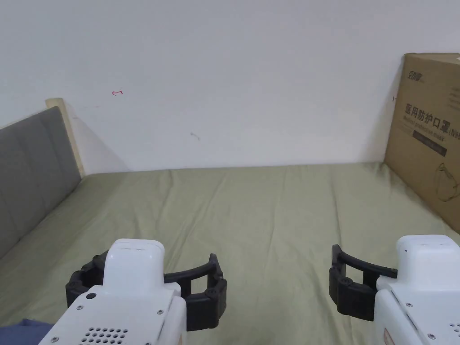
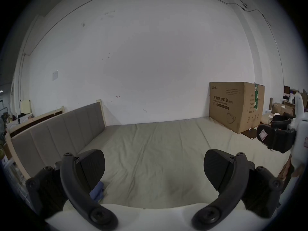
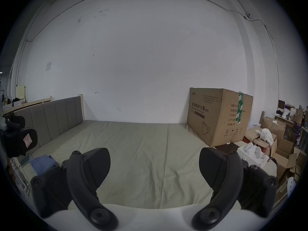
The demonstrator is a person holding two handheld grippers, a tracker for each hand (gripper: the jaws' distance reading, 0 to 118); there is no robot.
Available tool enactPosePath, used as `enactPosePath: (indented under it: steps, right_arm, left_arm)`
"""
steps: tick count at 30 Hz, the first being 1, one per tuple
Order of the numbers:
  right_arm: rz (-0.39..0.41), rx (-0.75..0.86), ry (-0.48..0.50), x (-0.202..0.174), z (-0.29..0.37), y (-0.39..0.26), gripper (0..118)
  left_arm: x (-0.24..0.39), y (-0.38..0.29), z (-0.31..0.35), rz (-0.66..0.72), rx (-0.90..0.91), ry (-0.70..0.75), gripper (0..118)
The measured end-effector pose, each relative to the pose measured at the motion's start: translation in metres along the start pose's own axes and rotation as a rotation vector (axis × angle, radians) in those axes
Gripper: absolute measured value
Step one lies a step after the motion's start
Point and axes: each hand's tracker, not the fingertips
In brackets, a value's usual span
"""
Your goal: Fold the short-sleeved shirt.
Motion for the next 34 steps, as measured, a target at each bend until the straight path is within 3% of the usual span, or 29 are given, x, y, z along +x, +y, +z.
enactPosePath:
  steps: [34]
  right_arm:
    - [0.031, -0.034, 0.018, 0.0, -0.007, 0.0, 109]
  left_arm:
    - [0.0, 0.009, -0.008, 0.026, -0.031, 0.051, 118]
